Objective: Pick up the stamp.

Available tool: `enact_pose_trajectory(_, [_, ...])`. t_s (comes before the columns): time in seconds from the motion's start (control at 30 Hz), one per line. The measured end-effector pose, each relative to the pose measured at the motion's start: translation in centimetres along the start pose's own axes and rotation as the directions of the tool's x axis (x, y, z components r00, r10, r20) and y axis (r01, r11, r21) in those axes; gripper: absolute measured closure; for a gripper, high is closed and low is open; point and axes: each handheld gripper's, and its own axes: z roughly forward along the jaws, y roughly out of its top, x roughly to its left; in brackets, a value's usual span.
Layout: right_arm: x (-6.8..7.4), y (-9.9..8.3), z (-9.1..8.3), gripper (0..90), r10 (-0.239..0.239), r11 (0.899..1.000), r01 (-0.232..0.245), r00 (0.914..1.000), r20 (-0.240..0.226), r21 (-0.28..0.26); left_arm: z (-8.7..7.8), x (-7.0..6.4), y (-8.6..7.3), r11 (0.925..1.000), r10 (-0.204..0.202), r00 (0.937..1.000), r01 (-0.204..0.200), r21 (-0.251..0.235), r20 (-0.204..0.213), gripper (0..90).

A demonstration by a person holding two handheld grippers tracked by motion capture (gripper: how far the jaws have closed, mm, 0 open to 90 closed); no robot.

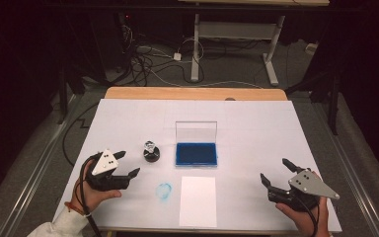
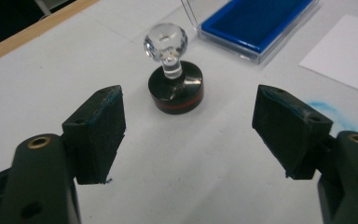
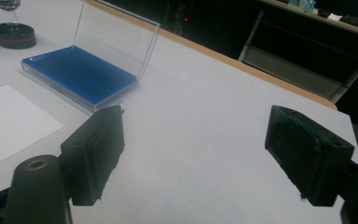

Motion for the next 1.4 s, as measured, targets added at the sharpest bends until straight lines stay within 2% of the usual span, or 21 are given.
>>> enact_pose_trajectory(0.23, [0.0, 0.0, 0.0, 17.9, -0.001, 1.000, 0.001, 0.9999, 0.010, 0.005, 0.0, 0.8, 1.4, 0.9995, 0.010, 0.9999, -0.010, 0.029, 0.003, 25.0])
enact_pose_trajectory(0.27, [0.0, 0.0, 0.0, 17.9, -0.008, 1.000, 0.008, 0.9999, 0.011, 0.005, 0.0, 1.1, 1.5, 0.9993, 0.009, 0.9999, -0.009, 0.037, 0.015, 25.0])
enact_pose_trajectory(0.33, [0.2, -0.1, 0.0, 17.5, -0.003, 1.000, 0.003, 0.9999, 0.015, 0.006, 0.1, 1.4, 1.8, 0.9986, 0.011, 0.9999, -0.011, 0.052, 0.007, 25.0])
enact_pose_trajectory(0.43, [0.2, -0.1, 0.1, 17.3, -0.010, 1.000, 0.009, 0.9999, 0.014, 0.009, 0.3, 2.0, 2.2, 0.9963, -0.007, 0.9994, 0.004, 0.086, 0.035, 24.2])
enact_pose_trajectory(0.47, [0.3, -0.1, 0.1, 17.2, -0.005, 1.000, 0.005, 0.9999, 0.014, 0.012, 0.4, 2.1, 2.4, 0.9951, -0.003, 0.9995, 0.000, 0.099, 0.030, 23.2])
enact_pose_trajectory(0.57, [0.5, -0.2, 0.3, 17.2, -0.023, 0.999, 0.023, 0.9997, 0.012, 0.027, 0.6, 2.5, 3.0, 0.9922, -0.002, 0.9986, -0.005, 0.124, 0.053, 23.1])
enact_pose_trajectory(0.7, [0.7, -0.2, 0.5, 17.3, -0.030, 0.999, 0.029, 0.9995, 0.010, 0.040, 1.4, 2.9, 4.0, 0.9850, 0.009, 0.9974, -0.021, 0.171, 0.071, 23.1])
enact_pose_trajectory(0.8, [0.7, -0.3, 0.6, 17.9, -0.031, 0.998, 0.031, 0.9994, 0.011, 0.047, 2.2, 3.4, 4.6, 0.9805, -0.004, 0.9911, -0.022, 0.195, 0.133, 23.0])
enact_pose_trajectory(0.83, [0.7, -0.4, 0.8, 18.1, -0.036, 0.998, 0.036, 0.9993, 0.007, 0.054, 2.5, 3.5, 4.8, 0.9785, -0.006, 0.9902, -0.023, 0.205, 0.139, 23.0])
enact_pose_trajectory(0.9, [0.8, -0.5, 0.9, 18.0, -0.033, 0.997, 0.032, 0.9994, 0.006, 0.063, 3.3, 3.7, 5.3, 0.9725, -0.007, 0.9891, -0.028, 0.231, 0.147, 23.0])
enact_pose_trajectory(1.1, [0.8, -0.6, 0.9, 18.0, -0.037, 0.997, 0.037, 0.9993, -0.001, 0.068, 5.8, 4.2, 6.3, 0.9621, -0.007, 0.9878, -0.036, 0.270, 0.156, 23.0])
enact_pose_trajectory(1.17, [0.9, -0.7, 1.1, 18.2, -0.037, 0.996, 0.038, 0.9993, -0.008, 0.076, 6.6, 4.3, 6.4, 0.9572, -0.019, 0.9844, -0.033, 0.287, 0.175, 23.1])
enact_pose_trajectory(1.27, [0.9, -0.8, 1.2, 18.3, -0.042, 0.996, 0.043, 0.9990, -0.012, 0.081, 7.6, 4.4, 6.5, 0.9511, -0.018, 0.9851, -0.036, 0.307, 0.171, 24.0])
enact_pose_trajectory(1.4, [1.0, -0.8, 1.3, 18.3, -0.045, 0.995, 0.046, 0.9988, -0.019, 0.087, 8.3, 4.7, 6.5, 0.9466, -0.017, 0.9860, -0.038, 0.320, 0.166, 28.0])
